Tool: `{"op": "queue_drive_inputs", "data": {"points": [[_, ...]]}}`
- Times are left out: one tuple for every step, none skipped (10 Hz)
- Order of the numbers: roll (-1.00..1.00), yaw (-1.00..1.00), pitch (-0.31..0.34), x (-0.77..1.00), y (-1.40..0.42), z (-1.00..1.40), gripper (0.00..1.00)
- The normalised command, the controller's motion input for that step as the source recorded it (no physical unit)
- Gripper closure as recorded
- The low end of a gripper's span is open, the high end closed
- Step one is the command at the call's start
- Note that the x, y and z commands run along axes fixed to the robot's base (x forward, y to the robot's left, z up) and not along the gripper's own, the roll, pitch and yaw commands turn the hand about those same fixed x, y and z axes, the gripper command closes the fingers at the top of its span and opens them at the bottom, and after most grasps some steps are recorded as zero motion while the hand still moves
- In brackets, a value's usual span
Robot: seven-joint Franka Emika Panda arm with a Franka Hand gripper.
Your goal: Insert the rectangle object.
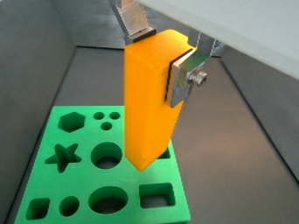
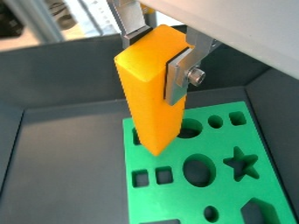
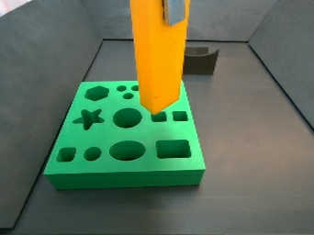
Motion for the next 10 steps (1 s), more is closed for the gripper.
{"op": "queue_drive_inputs", "data": {"points": [[0.03, -0.83, 0.0, 0.04, -0.33, 0.0, 1.0], [0.02, -0.74, 0.0, 0.17, -0.32, -0.02, 1.0], [0.0, -0.65, 0.0, 0.3, -0.27, -0.13, 1.0], [0.0, -0.6, 0.0, 0.36, -0.24, -0.19, 1.0], [0.01, -0.57, 0.04, 0.33, -0.18, -0.25, 1.0], [0.11, -0.54, 0.12, 0.28, -0.05, -0.31, 1.0], [0.21, -0.45, 0.187, 0.26, -0.02, -0.23, 1.0], [0.31, -0.49, 0.191, 0.13, 0.0, -0.18, 1.0], [0.28, -0.67, 0.129, 0.0, 0.0, -0.19, 1.0], [0.14, -0.89, 0.067, 0.0, 0.0, -0.19, 1.0]]}}
